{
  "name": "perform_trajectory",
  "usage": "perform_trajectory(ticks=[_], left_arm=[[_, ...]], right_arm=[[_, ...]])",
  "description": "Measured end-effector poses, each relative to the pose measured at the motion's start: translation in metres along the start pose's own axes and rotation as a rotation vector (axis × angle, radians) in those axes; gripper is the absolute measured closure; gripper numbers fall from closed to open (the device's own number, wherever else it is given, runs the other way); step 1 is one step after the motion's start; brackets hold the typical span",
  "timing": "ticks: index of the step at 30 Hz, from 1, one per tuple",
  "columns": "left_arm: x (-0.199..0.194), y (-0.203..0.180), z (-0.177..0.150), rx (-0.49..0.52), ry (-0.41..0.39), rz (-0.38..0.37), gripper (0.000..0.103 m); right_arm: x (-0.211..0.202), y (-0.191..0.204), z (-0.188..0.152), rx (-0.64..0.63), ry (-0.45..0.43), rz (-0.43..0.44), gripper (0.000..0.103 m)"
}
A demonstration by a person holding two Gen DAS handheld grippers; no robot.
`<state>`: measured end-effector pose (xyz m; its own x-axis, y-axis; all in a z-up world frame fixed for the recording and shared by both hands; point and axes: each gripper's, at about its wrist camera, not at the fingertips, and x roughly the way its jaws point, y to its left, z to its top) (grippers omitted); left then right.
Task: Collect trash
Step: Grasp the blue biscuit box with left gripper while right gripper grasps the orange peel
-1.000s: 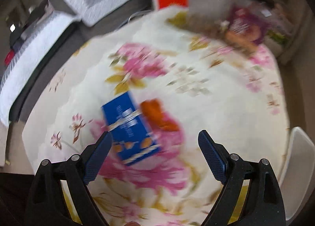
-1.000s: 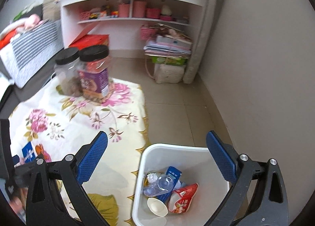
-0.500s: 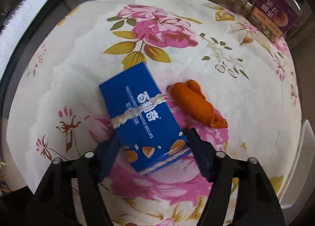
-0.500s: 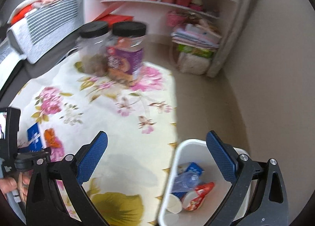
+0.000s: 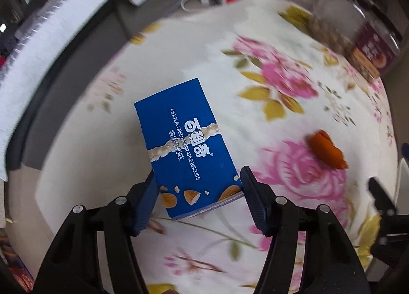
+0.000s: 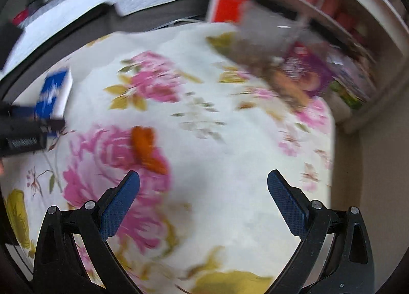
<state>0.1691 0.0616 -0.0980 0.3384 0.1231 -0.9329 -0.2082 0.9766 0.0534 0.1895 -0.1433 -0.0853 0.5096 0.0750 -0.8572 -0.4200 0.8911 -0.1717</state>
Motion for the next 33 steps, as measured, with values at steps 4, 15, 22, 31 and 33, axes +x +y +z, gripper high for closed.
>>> perform_trajectory(ticks=[4, 15, 22, 31, 33], left_arm=[[-0.007, 0.017, 0.005, -0.056, -0.023, -0.040, 0.041], [-0.016, 0.012, 0.021, -0.072, -0.085, -0.081, 0.041], [-0.018, 0.016, 0.027, -0.106, -0.126, -0.090, 0.041], [-0.049, 0.006, 0.027, -0.102, -0.272, -0.060, 0.041], [-0.059, 0.002, 0.025, -0.095, -0.309, -0.055, 0.041]], right_arm=[[0.025, 0.023, 0.006, -0.035, 0.038, 0.070, 0.019], [0.054, 0.043, 0.021, -0.012, 0.068, 0.151, 0.080], [0.038, 0.032, 0.032, 0.042, -0.003, 0.130, 0.086], [-0.022, 0.003, 0.044, 0.185, -0.188, -0.013, 0.086], [-0.030, -0.003, 0.043, 0.205, -0.216, -0.035, 0.086]])
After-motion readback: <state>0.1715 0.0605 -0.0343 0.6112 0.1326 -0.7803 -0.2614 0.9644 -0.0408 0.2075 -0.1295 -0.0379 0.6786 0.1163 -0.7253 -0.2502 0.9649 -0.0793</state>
